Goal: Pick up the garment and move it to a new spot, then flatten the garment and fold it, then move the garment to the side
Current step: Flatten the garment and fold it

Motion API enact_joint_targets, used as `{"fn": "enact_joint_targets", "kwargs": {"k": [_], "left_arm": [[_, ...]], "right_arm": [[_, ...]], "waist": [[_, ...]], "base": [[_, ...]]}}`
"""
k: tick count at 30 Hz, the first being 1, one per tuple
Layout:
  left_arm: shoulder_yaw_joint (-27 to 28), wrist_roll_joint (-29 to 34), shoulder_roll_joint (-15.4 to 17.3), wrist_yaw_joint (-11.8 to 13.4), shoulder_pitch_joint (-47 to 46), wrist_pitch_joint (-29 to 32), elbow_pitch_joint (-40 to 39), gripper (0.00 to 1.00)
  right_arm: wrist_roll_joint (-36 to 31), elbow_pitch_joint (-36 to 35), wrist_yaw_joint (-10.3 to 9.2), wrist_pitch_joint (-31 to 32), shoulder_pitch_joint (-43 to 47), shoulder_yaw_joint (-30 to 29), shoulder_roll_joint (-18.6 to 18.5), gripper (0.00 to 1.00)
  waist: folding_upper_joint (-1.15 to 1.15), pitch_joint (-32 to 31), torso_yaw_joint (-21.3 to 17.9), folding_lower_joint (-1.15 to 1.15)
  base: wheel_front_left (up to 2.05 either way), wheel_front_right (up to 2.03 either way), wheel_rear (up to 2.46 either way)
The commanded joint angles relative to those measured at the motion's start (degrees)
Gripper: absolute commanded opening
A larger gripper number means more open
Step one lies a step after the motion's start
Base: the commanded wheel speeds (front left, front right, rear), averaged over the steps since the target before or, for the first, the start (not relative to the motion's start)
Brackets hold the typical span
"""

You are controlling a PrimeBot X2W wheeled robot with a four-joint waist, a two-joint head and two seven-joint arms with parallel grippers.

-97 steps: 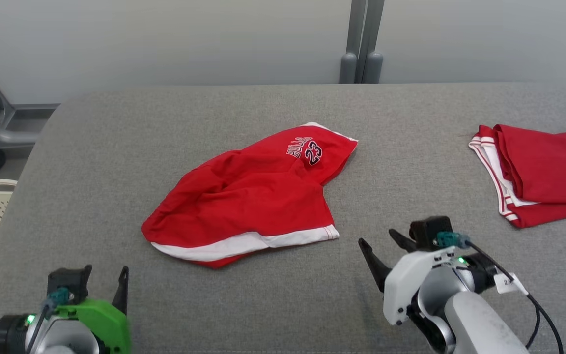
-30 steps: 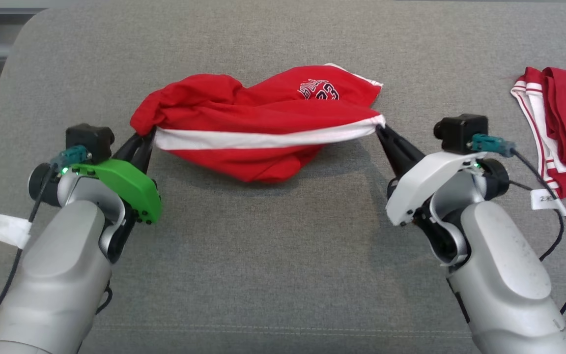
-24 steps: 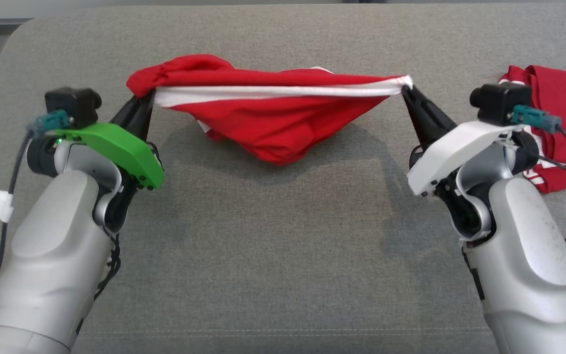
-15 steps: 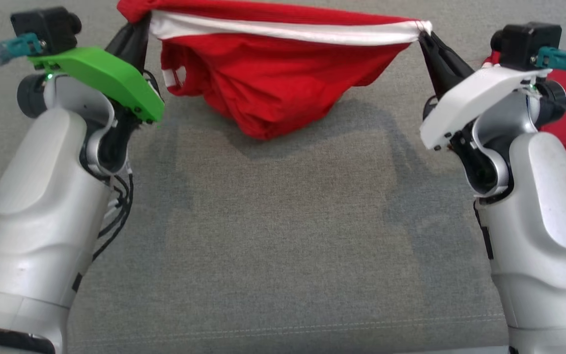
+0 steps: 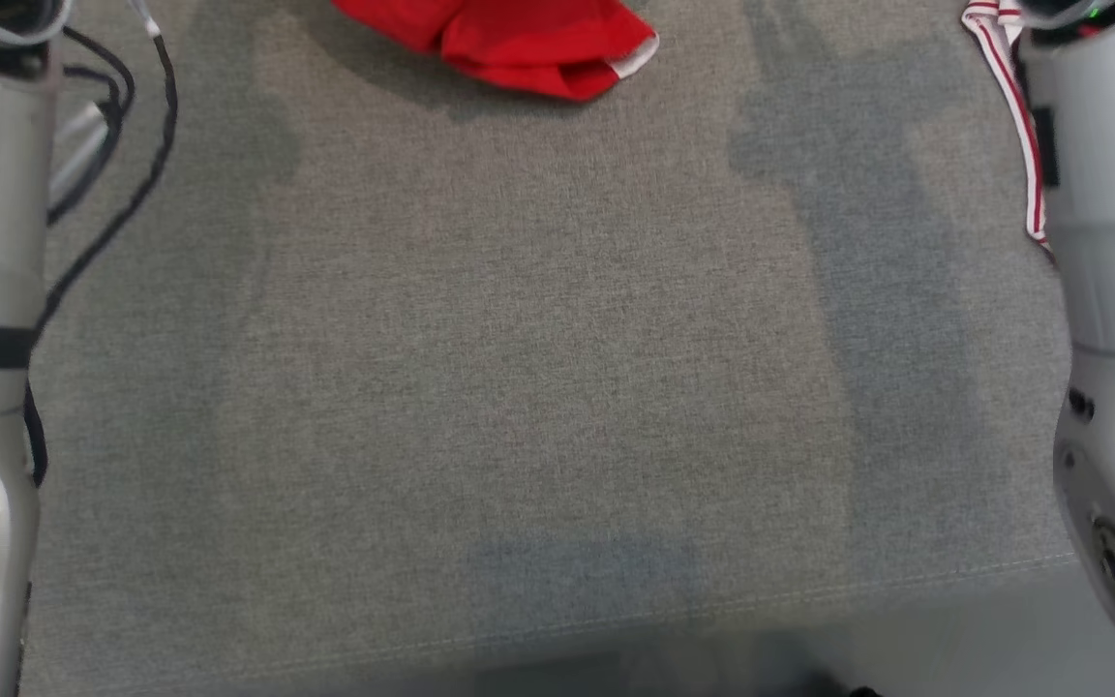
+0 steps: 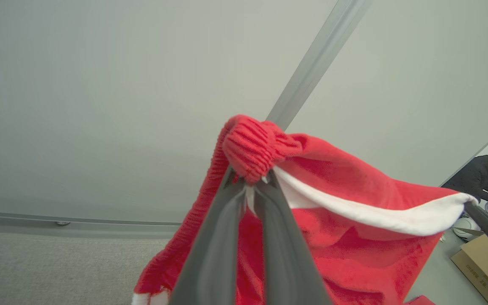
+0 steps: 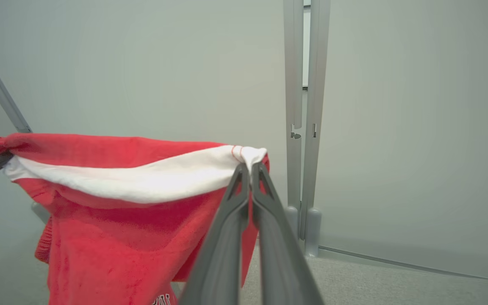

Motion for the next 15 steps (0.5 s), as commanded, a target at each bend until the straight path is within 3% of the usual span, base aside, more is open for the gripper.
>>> {"fn": "enact_joint_targets", "kwargs": {"k": [1,9,15], "left_arm": [[0.18,-0.19,0.4,-1.38,-2.9,-0.14,-1.15,0.0],[2.85,-0.6,0.08,-3.38,-12.95,-4.06,-3.05,0.0],[6.57,-2.65,-1.04,-3.53,-14.98,-9.33,-2.97,0.0]], "right_arm": [[-1.08,1.3,0.0,-2.0,-3.22,-0.08,-0.14,0.0],[-7.82,11.07,0.0,-15.51,-19.79,-3.92,-0.32,0.0],[-11.7,14.73,-0.06,-23.23,-27.12,-7.05,-0.12,0.0]], "waist": [[0.0,6.35,-2.72,-0.01],[0.0,9.69,-3.11,-0.01],[0.0,10.47,-2.71,-0.01]], "base": [[0.0,0.0,0.0],[0.0,0.0,0.0],[0.0,0.0,0.0]]}}
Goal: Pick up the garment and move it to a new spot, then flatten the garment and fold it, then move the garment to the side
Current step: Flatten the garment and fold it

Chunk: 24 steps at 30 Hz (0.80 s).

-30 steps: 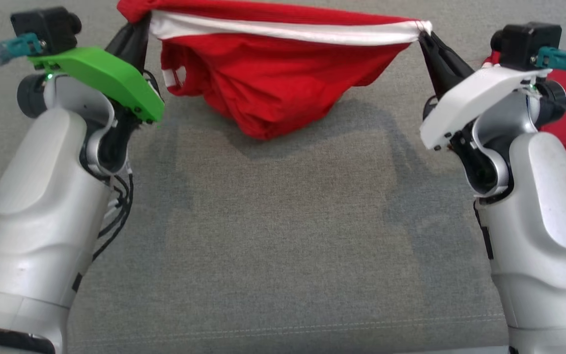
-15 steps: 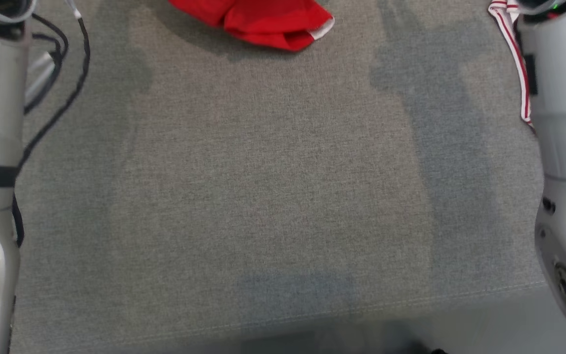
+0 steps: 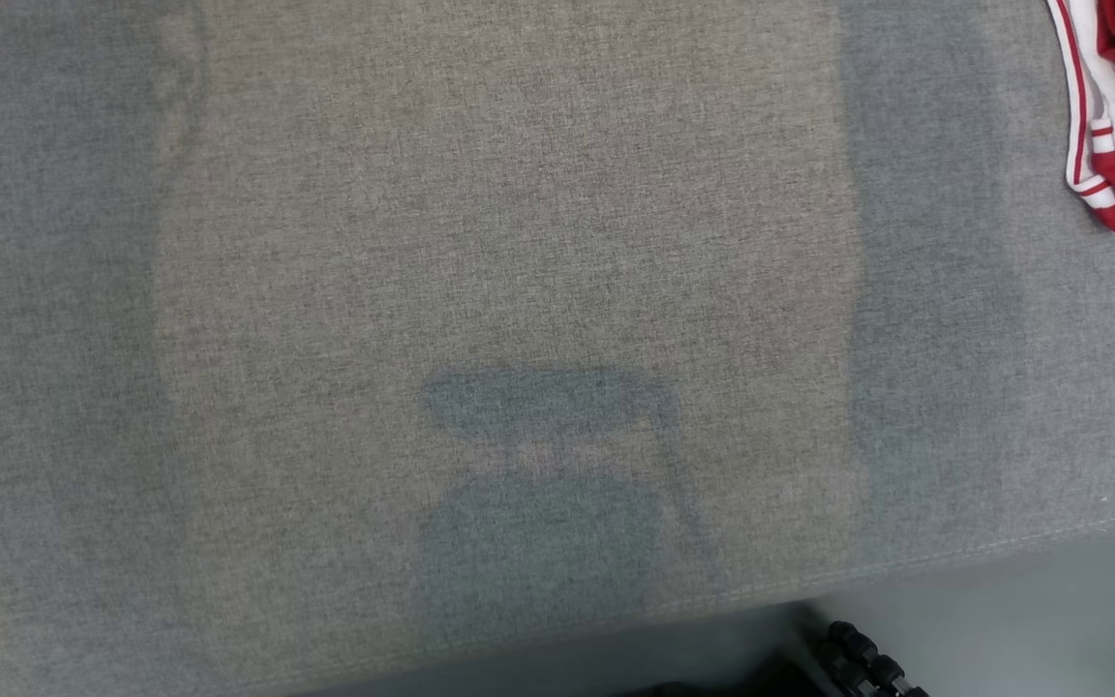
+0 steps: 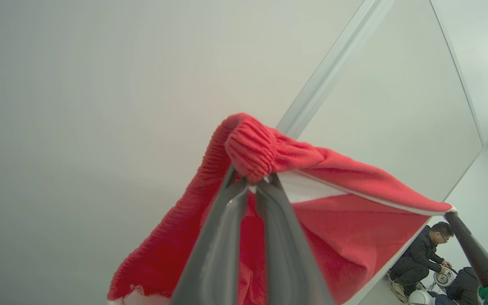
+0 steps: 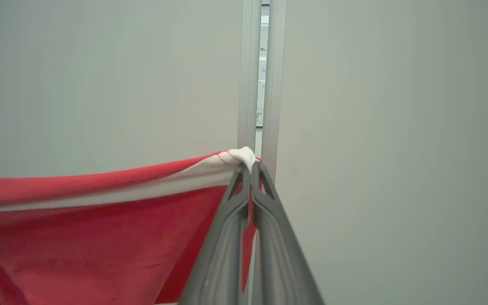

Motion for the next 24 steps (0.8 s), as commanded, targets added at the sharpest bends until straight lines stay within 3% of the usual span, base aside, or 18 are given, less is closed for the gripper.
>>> {"fn": "enact_joint_targets", "kwargs": {"k": [1,9,15,18,24], "left_arm": [[0.24,0.08,0.86,-0.06,0.14,-0.3,0.39,0.0],[-3.84,1.86,3.32,-0.24,13.96,2.76,1.29,0.0],[-4.69,-3.22,2.9,-0.1,29.5,7.14,-1.47,0.0],[-5.46,-3.44,3.38,1.66,37.22,8.06,-3.94,0.0],[-5.8,-4.98,2.16,5.91,48.52,7.66,-8.09,0.0]], "right_arm": [[0.06,1.05,-0.15,-0.27,-0.66,0.31,-0.05,0.0],[5.84,3.28,-0.14,5.97,8.82,13.02,-3.86,0.0],[14.86,-5.13,-0.14,13.48,22.22,22.61,-11.04,0.0],[18.41,-10.79,-0.15,17.36,28.98,23.75,-15.43,0.0],[21.92,-18.56,-0.21,22.27,40.66,20.96,-19.54,0.0]], "waist": [[0.0,0.64,0.12,-0.01],[0.0,-0.36,1.13,-0.01],[0.0,-4.83,1.59,-0.01],[0.0,-7.86,2.16,-0.01],[0.0,-13.24,2.69,-0.01]], "base": [[0.0,0.0,0.0],[0.0,0.0,0.0],[0.0,0.0,0.0],[0.0,0.0,0.0],[0.0,0.0,0.0]]}}
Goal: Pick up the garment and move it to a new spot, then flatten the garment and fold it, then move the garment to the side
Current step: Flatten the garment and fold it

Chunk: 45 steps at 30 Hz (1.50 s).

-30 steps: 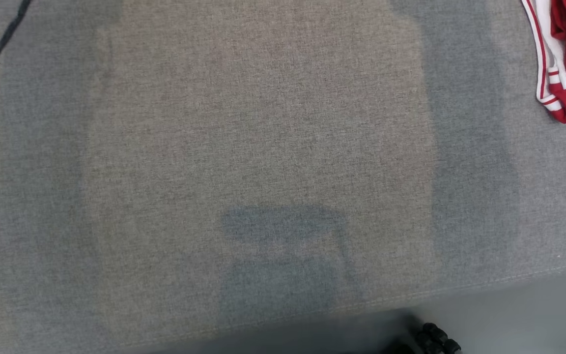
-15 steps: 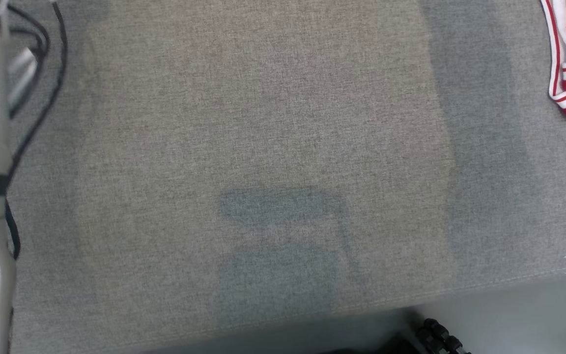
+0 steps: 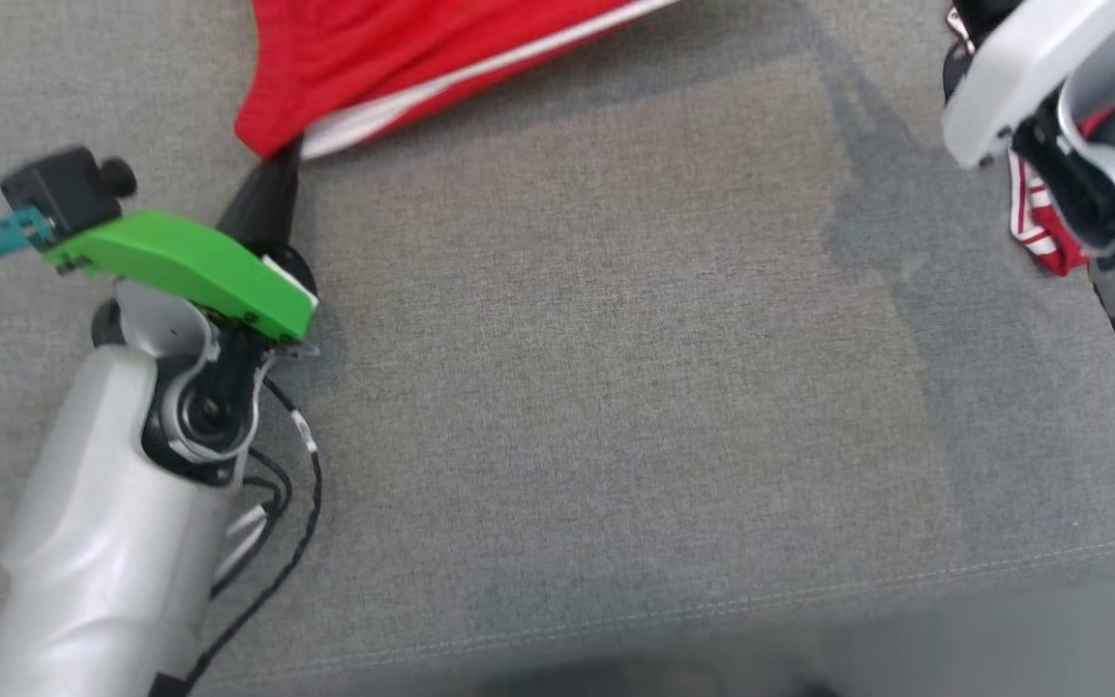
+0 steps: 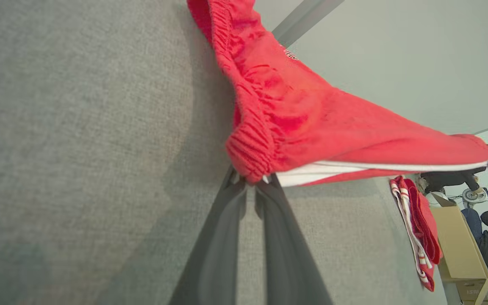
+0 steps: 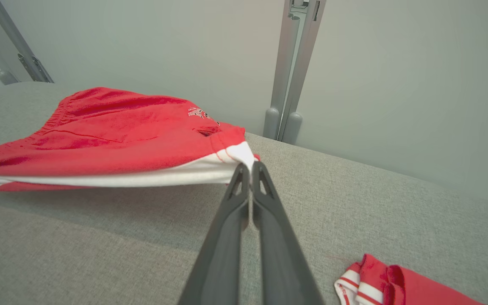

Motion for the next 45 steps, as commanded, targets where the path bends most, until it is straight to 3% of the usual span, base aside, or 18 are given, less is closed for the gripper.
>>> {"fn": "enact_joint_targets", "kwargs": {"k": [1,6,16,20,27,31,36,45], "left_arm": [[0.53,-0.47,0.61,1.04,1.78,-0.55,0.09,0.0],[0.33,-1.72,-0.4,3.2,10.29,-1.11,-3.31,0.0],[-2.77,2.64,1.57,7.74,22.81,-3.65,-8.02,0.0],[-6.62,6.82,3.9,10.99,27.55,-2.21,-10.85,0.0],[-12.91,11.54,8.72,13.96,30.51,4.91,-16.31,0.0],[-14.69,12.17,10.35,15.18,30.72,8.8,-20.17,0.0],[-13.82,10.08,9.52,15.97,28.64,11.14,-23.39,0.0],[-13.07,7.7,7.16,17.79,18.68,18.44,-24.89,0.0]], "right_arm": [[0.07,-0.39,-0.29,0.25,1.35,-1.36,-1.23,0.0],[-0.9,-5.45,-0.28,6.08,11.36,-4.06,-2.03,0.0],[1.45,-18.76,-0.29,23.62,29.49,-6.79,-5.15,0.0],[3.08,-25.01,-0.28,29.72,38.49,-9.32,-5.5,0.0],[4.38,-32.7,-0.25,36.4,48.45,-13.01,-5.03,0.0],[3.65,-35.9,-0.21,36.84,50.7,-15.28,-3.59,0.0],[1.93,-36.76,-0.22,33.43,47.35,-17.33,-1.0,0.0],[0.45,-29.63,-0.21,27.47,33.62,-14.08,-1.58,0.0]], "waist": [[0.0,-4.68,0.88,0.0],[0.0,-9.62,1.44,0.0],[0.0,-16.97,2.02,0.0],[0.0,-18.73,2.61,0.0],[0.0,-19.21,3.19,0.0],[0.0,-18.74,3.31,0.0],[0.0,-17.61,3.38,0.0],[0.0,-12.82,5.09,0.0]], "base": [[0.0,0.0,0.0],[0.0,0.0,0.0],[0.0,0.0,0.0],[0.0,0.0,0.0],[0.0,0.0,0.0],[0.0,0.0,0.0],[0.0,0.0,0.0],[0.0,0.0,0.0]]}}
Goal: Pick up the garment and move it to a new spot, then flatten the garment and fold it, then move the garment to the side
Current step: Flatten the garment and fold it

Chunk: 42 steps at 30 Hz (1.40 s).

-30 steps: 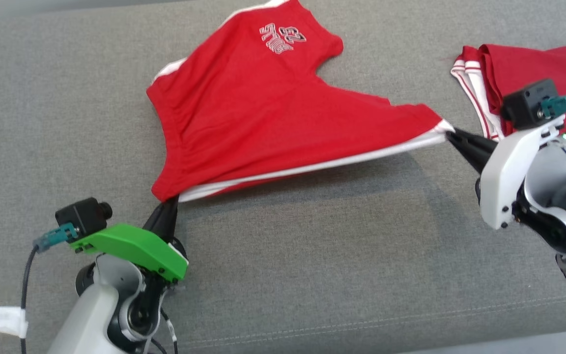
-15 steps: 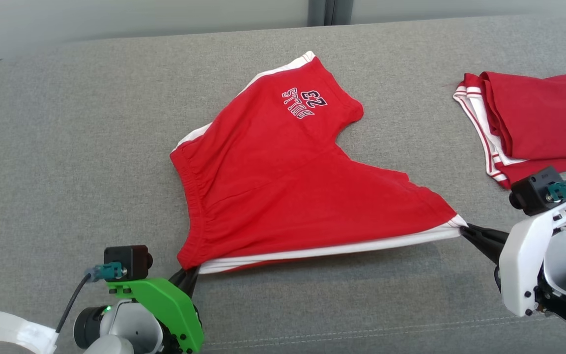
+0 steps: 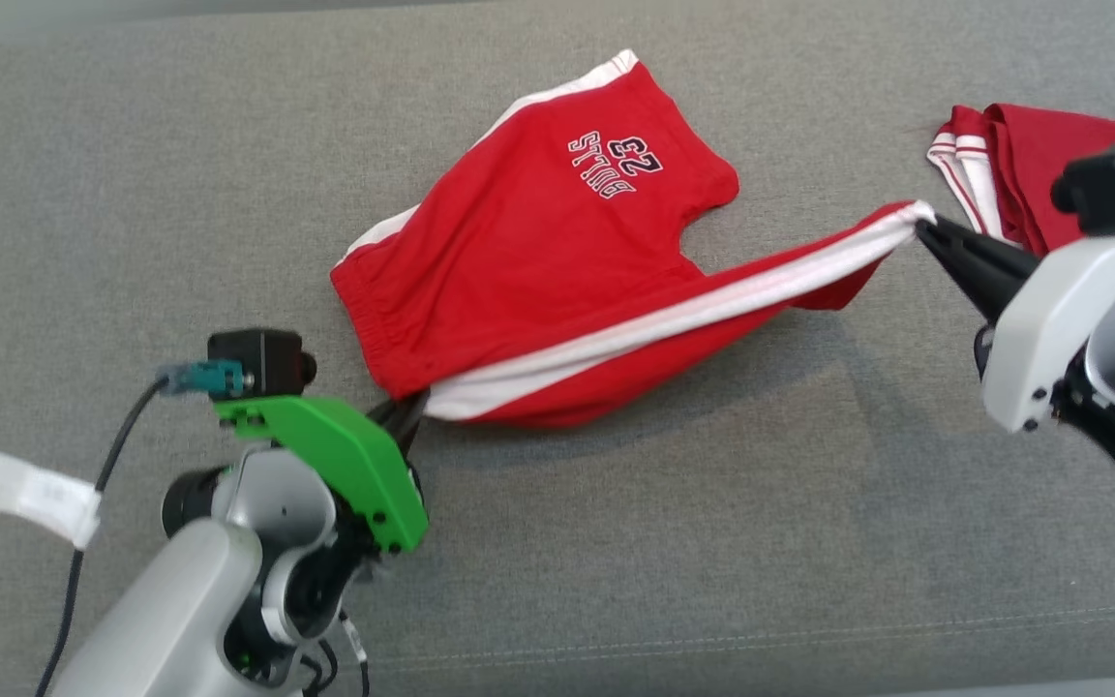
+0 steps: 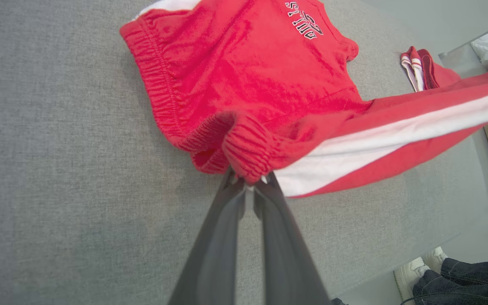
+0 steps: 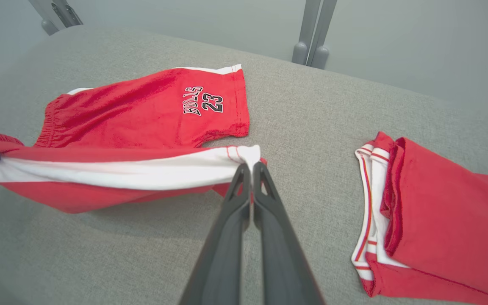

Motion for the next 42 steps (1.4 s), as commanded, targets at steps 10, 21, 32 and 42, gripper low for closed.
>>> {"fn": "enact_joint_targets", "kwargs": {"k": [10,21,32,42], "left_arm": [[1.02,2.69,-4.49,4.25,-17.53,3.59,3.73,0.0],[2.82,2.38,-9.94,3.21,-26.73,0.44,12.07,0.0],[4.33,1.73,-12.56,2.22,-31.39,-1.53,17.68,0.0],[4.69,3.06,-13.42,1.55,-35.04,-4.69,22.73,1.0]], "right_arm": [[-1.85,13.39,-0.09,-6.58,-21.97,7.87,-3.53,0.0],[-2.22,26.66,-0.09,-13.17,-36.37,15.22,-3.17,0.0],[-5.26,38.13,-0.09,-20.84,-43.74,15.92,-0.44,0.0],[-6.16,47.18,-0.09,-25.74,-47.47,14.36,3.01,1.0]], "waist": [[0.0,12.25,5.52,0.0],[0.0,17.63,10.01,0.0],[0.0,19.18,11.77,0.0],[0.0,20.05,11.87,0.0]], "base": [[0.0,0.0,0.0],[0.0,0.0,0.0],[0.0,0.0,0.0],[0.0,0.0,0.0]]}}
